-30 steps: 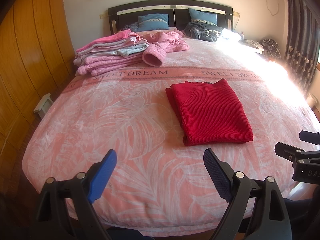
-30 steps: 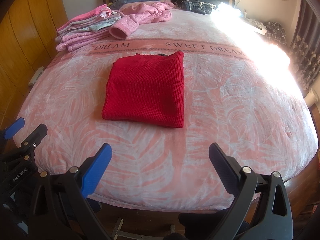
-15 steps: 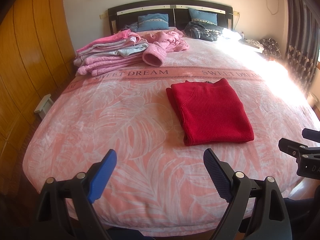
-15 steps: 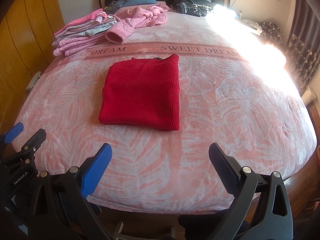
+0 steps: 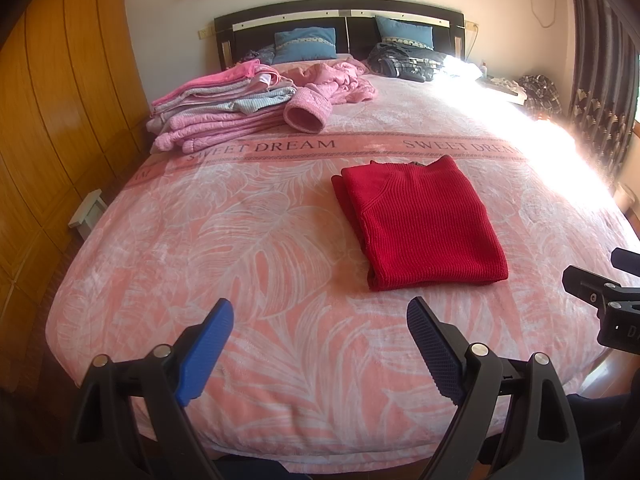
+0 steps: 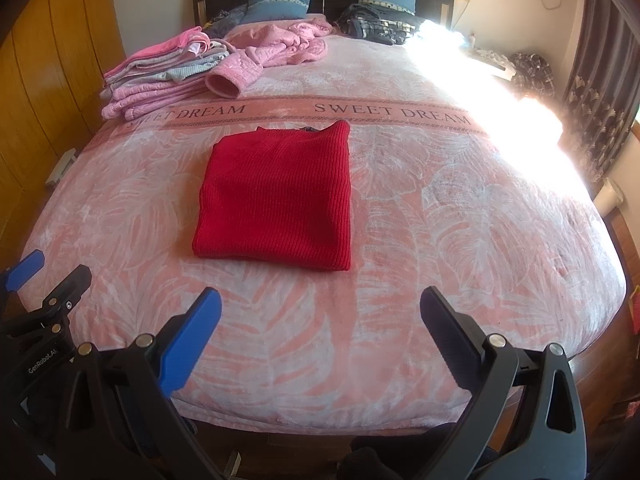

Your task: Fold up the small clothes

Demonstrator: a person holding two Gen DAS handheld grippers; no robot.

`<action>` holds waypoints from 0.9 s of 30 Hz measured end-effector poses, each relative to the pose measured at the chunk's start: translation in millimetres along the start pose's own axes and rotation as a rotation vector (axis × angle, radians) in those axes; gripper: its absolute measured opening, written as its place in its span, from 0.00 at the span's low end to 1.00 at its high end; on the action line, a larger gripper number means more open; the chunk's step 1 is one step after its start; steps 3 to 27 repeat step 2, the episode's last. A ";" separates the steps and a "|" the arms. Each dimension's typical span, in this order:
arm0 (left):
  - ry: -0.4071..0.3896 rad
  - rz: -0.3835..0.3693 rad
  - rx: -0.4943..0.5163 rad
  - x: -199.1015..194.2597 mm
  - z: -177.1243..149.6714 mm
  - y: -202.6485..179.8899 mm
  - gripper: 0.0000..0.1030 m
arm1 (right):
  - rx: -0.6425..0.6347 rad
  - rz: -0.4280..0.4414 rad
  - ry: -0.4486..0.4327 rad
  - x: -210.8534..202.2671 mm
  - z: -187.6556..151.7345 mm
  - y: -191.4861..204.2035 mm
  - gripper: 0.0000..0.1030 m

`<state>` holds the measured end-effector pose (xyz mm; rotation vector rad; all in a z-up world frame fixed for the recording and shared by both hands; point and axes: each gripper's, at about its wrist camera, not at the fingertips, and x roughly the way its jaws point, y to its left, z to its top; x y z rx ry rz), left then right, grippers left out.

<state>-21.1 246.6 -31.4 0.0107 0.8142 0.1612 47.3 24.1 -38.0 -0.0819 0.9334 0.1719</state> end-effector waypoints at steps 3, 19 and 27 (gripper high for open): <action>0.001 0.000 0.000 0.1 0.5 -0.1 0.86 | -0.006 0.002 0.006 1.0 -0.1 1.0 0.96; 0.001 0.000 0.000 0.1 0.5 -0.1 0.86 | -0.006 0.002 0.006 1.0 -0.1 1.0 0.96; 0.001 0.000 0.000 0.1 0.5 -0.1 0.86 | -0.006 0.002 0.006 1.0 -0.1 1.0 0.96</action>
